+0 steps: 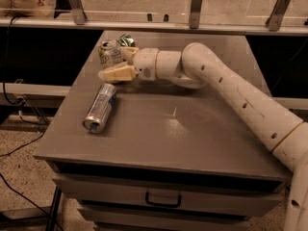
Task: Knock 7up can over
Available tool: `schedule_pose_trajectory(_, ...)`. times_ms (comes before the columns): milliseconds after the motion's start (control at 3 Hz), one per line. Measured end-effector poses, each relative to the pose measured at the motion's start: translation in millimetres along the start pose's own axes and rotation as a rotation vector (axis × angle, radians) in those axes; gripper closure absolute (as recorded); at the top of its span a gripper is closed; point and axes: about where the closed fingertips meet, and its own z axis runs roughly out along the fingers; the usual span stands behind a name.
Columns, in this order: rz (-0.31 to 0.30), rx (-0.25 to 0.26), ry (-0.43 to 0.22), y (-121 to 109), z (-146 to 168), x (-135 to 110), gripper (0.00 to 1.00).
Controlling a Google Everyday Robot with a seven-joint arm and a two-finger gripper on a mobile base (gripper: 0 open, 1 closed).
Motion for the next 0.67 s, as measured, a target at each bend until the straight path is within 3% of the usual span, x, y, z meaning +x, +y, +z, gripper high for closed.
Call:
schedule_pose_trajectory(333, -0.001, 0.01, -0.008, -2.4, -3.4, -1.2, 0.55)
schedule_pose_trajectory(667, -0.012, 0.032, -0.018, -5.4, -15.0, -8.5, 0.59)
